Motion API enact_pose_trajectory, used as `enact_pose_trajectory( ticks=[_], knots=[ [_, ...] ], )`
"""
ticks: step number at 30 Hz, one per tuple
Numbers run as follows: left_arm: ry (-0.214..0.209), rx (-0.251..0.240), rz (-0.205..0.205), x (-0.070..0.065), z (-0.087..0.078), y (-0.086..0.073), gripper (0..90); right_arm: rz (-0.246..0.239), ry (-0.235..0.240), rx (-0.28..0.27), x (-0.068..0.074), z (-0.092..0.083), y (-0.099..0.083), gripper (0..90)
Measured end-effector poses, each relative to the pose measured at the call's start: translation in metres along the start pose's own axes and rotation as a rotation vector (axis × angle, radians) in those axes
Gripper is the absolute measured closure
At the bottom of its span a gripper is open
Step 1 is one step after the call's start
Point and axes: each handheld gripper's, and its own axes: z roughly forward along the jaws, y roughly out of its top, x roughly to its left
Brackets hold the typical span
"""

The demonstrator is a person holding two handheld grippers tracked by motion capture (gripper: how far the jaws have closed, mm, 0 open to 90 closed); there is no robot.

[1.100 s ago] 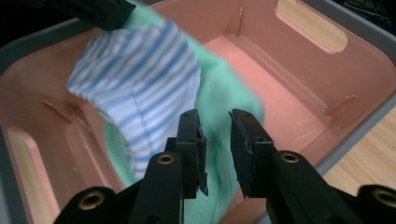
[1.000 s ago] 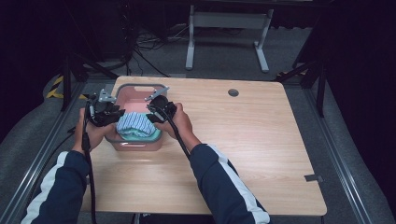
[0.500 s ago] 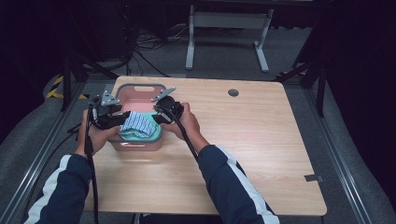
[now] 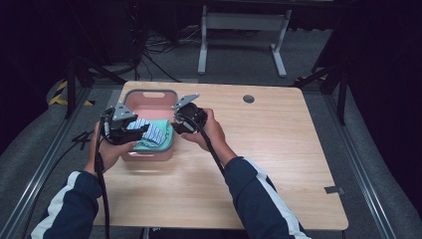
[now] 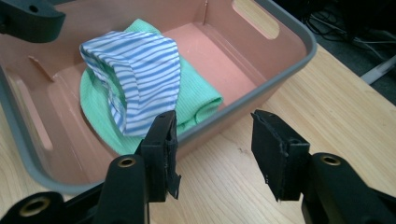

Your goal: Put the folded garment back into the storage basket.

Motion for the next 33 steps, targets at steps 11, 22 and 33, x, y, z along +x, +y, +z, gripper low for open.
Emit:
enact_pose_trajectory(
  ticks=[11, 22, 33],
  knots=[
    [-0.066, -0.057, 0.028, -0.030, -0.004, 0.005, 37.1, -0.049, -0.018, 0.013, -0.005, -0.031, -0.022, 44.7],
    [-0.101, -0.061, 0.018, -0.048, -0.002, 0.002, 26.2, -0.050, -0.036, 0.037, -0.011, -0.060, -0.052, 35.3],
    [-0.126, -0.037, 0.070, -0.072, 0.003, 0.004, 24.6, -0.064, -0.052, 0.042, -0.019, -0.085, -0.078, 33.2]
  ],
)
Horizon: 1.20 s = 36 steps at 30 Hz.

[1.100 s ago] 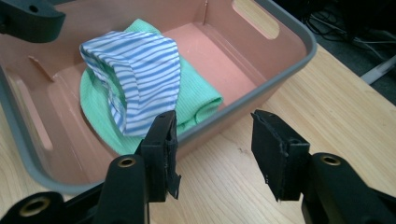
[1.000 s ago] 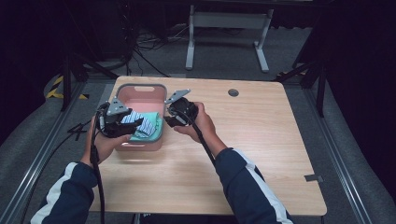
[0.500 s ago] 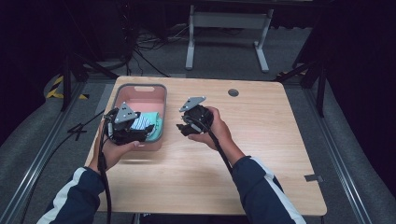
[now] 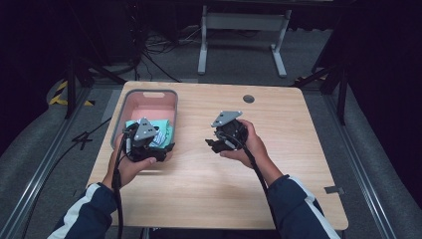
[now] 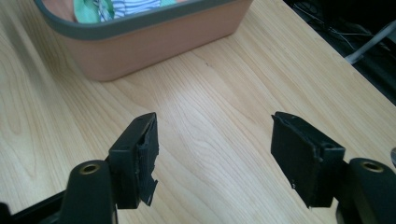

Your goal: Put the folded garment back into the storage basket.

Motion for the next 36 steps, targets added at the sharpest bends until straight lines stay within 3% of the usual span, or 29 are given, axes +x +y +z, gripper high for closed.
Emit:
enact_pose_trajectory(
  ticks=[7, 12, 19, 29, 36],
  knots=[
    [-0.034, 0.007, 0.026, -0.014, 0.004, -0.002, 23.3, -0.006, -0.010, 0.014, -0.002, -0.009, -0.014, 32.9],
    [-0.042, 0.024, 0.072, -0.024, 0.006, -0.005, 23.9, -0.018, -0.019, 0.024, -0.002, -0.014, -0.024, 32.6],
    [-0.076, 0.038, 0.082, -0.036, 0.013, -0.011, 24.1, -0.021, -0.026, 0.037, -0.002, -0.020, -0.039, 32.3],
    [-0.129, 0.070, 0.127, -0.051, 0.029, -0.024, 23.3, -0.019, -0.037, 0.067, -0.003, -0.029, -0.071, 30.7],
    [-0.128, 0.146, 0.207, -0.061, 0.042, -0.034, 22.8, -0.004, -0.062, 0.070, -0.007, -0.039, -0.098, 31.3]
  ],
)
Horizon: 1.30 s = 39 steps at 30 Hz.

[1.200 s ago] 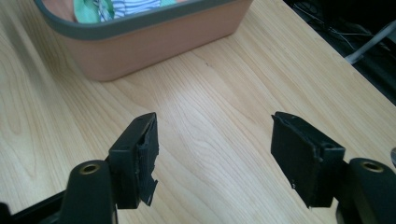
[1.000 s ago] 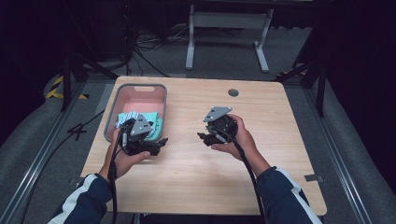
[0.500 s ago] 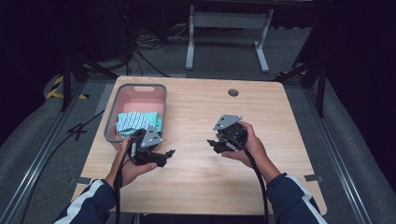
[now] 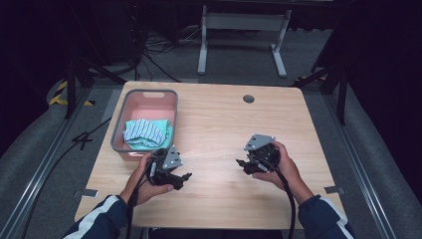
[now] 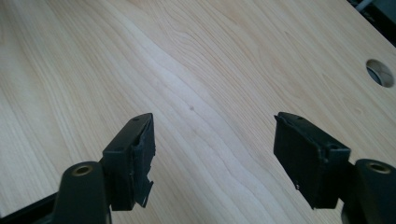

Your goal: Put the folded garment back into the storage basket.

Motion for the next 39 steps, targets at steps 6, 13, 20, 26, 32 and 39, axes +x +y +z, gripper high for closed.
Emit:
enact_pose_trajectory(
  ticks=[6, 13, 20, 26, 32, 39],
  knots=[
    [-0.035, 0.028, 0.008, -0.004, 0.012, -0.005, 21.7, 0.047, -0.011, -0.014, -0.005, -0.006, -0.028, 31.8],
    [-0.097, 0.025, -0.029, -0.004, 0.023, -0.015, 20.8, 0.069, -0.010, 0.003, -0.008, -0.010, -0.059, 31.0],
    [-0.145, 0.023, -0.062, -0.008, 0.031, -0.027, 20.3, 0.128, -0.009, -0.003, -0.012, -0.015, -0.094, 30.7],
    [-0.188, 0.012, -0.073, -0.009, 0.030, -0.035, 19.4, 0.199, 0.004, -0.034, -0.018, -0.024, -0.118, 28.9],
    [-0.211, 0.000, -0.075, -0.011, 0.032, -0.045, 16.3, 0.315, 0.017, -0.040, -0.023, -0.021, -0.150, 24.7],
    [-0.207, -0.039, -0.082, -0.012, 0.032, -0.051, 14.6, 0.350, 0.017, -0.068, -0.028, -0.020, -0.158, 18.7]
  ],
)
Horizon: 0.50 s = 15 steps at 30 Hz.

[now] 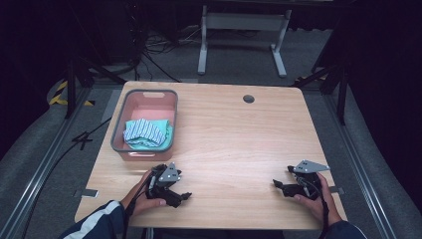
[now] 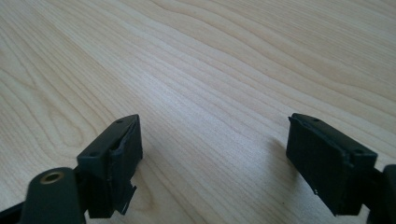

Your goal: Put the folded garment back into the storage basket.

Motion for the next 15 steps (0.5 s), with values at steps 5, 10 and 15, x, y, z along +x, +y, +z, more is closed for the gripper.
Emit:
enact_pose_trajectory(
  ticks=[5, 10, 15],
  knots=[
    [0.000, -0.001, 0.000, 0.0000, 0.0001, 0.0000, 14.6, 0.001, 0.001, 0.001, -0.0001, 0.0003, 0.0003, 17.8],
    [0.000, -0.001, 0.000, 0.0001, 0.0001, 0.0000, 14.5, 0.003, -0.001, 0.002, 0.0000, 0.0003, 0.0003, 17.2],
    [-0.001, -0.001, -0.001, 0.0000, 0.0001, 0.0000, 14.5, 0.017, -0.018, 0.004, 0.0010, -0.0001, -0.0003, 16.2]
  ],
)
